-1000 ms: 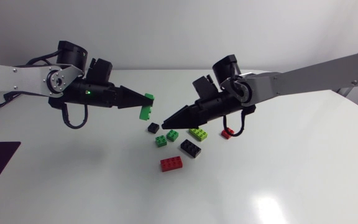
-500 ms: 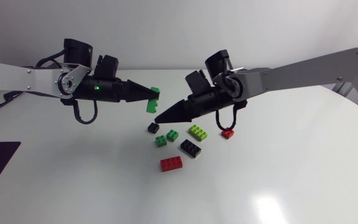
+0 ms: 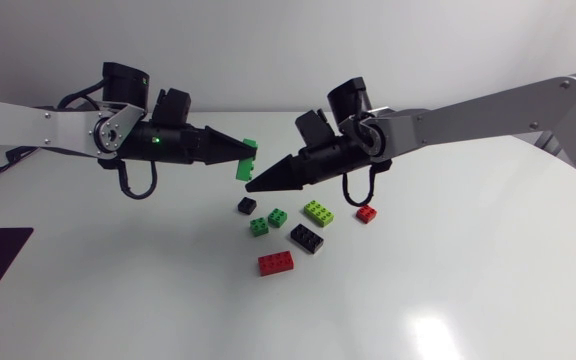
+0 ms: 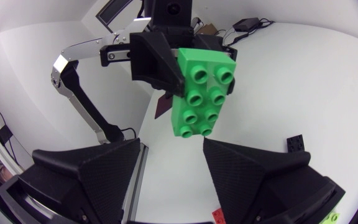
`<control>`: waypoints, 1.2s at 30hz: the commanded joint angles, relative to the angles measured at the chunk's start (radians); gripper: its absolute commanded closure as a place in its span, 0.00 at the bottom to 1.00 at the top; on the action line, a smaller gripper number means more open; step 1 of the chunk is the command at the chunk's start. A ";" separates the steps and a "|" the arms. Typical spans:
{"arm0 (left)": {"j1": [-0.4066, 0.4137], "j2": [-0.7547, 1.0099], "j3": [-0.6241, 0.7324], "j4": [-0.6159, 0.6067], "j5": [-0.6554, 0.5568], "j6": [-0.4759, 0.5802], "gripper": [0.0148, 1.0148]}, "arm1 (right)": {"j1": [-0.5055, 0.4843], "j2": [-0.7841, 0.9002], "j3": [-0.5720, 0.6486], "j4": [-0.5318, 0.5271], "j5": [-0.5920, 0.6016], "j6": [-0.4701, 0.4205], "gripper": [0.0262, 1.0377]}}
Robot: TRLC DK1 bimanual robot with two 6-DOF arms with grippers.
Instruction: Separate the duplo bricks
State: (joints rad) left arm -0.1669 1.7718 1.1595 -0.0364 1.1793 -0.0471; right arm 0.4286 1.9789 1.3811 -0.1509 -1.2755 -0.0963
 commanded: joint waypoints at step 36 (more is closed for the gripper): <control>-0.036 -0.106 -0.090 0.066 -0.001 -0.033 0.73 | -0.011 -0.078 -0.090 0.261 0.022 0.219 0.44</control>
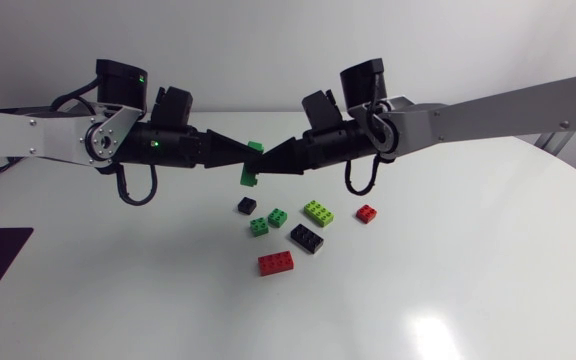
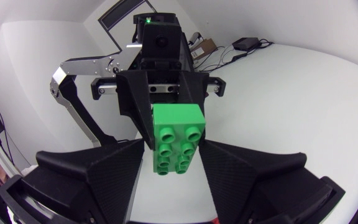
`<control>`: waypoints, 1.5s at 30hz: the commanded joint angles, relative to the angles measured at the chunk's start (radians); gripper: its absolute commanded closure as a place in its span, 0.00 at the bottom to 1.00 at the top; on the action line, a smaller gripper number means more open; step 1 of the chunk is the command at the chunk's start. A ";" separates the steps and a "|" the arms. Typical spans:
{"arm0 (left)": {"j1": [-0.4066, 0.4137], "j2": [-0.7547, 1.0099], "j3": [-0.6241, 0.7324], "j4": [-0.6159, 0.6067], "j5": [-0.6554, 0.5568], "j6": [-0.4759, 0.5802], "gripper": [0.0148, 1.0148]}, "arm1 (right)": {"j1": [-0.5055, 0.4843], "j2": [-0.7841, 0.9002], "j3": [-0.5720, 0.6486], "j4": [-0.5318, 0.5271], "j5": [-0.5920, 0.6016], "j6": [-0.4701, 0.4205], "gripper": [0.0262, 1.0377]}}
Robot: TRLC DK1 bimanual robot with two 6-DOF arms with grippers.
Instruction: Separate the duplo bricks
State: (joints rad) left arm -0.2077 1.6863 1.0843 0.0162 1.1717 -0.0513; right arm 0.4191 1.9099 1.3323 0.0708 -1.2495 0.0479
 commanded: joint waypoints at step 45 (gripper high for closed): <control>0.019 -0.229 -0.035 0.091 -0.224 -0.055 0.10 | -0.017 -0.118 -0.068 -0.215 0.147 -0.082 0.94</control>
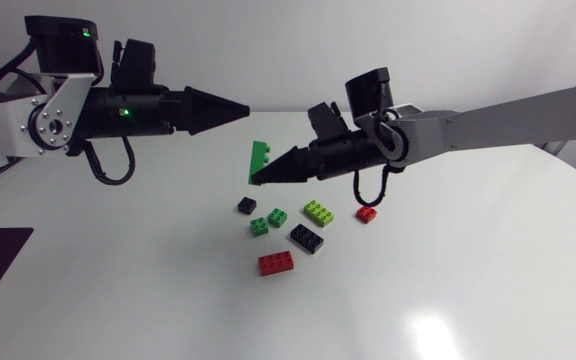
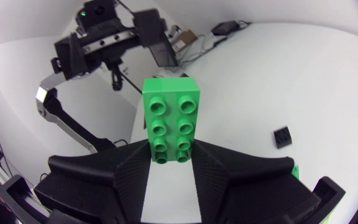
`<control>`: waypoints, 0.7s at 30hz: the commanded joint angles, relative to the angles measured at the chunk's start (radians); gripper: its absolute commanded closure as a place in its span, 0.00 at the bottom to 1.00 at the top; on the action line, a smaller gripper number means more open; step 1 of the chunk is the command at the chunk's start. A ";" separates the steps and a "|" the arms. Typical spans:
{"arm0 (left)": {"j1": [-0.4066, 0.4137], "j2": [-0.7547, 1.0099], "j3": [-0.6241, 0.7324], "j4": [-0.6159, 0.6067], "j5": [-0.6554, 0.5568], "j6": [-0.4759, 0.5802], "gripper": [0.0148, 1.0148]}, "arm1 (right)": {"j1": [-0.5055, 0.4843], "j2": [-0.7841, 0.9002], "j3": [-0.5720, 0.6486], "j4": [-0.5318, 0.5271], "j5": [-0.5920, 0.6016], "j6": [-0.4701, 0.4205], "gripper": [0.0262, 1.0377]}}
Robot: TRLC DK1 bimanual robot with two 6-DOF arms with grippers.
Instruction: Separate the duplo bricks
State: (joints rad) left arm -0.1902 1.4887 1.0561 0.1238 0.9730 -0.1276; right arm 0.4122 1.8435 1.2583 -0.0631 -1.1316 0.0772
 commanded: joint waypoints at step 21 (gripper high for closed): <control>-0.064 -0.136 -0.099 -0.355 -0.681 0.402 0.05 | -0.026 -0.221 -0.140 -0.460 0.770 -0.442 0.94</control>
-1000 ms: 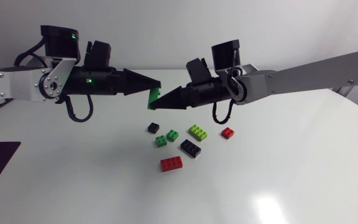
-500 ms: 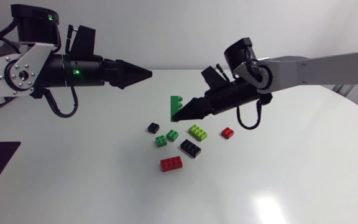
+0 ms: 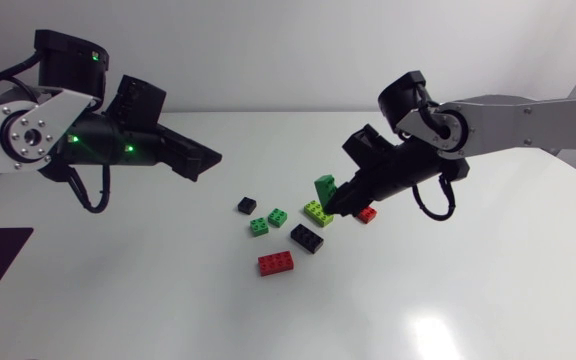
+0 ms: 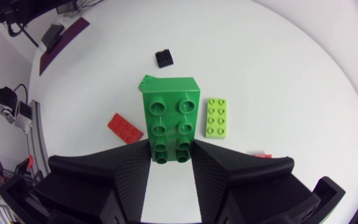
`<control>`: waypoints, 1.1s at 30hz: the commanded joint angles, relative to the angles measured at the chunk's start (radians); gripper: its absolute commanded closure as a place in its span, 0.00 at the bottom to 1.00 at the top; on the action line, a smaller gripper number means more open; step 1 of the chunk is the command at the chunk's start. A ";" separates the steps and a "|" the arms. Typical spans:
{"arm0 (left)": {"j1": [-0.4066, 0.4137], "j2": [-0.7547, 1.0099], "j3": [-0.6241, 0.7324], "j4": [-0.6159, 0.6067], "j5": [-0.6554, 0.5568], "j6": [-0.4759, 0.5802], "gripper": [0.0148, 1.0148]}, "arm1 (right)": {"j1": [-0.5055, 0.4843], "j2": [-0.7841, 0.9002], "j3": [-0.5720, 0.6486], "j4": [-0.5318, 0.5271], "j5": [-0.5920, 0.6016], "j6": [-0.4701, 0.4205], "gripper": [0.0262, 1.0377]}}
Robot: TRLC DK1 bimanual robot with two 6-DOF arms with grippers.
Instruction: Separate the duplo bricks
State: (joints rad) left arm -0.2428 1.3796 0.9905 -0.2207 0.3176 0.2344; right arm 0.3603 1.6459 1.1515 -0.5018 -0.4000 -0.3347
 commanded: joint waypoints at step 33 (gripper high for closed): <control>-0.119 -0.082 -0.158 -0.114 -0.359 0.105 0.04 | 0.068 0.304 0.091 -0.291 0.494 -0.133 0.93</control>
State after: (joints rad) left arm -0.3496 1.3106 0.8524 -0.3279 -0.0326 0.3218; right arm 0.4374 1.9183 1.2312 -0.7708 0.0803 -0.4435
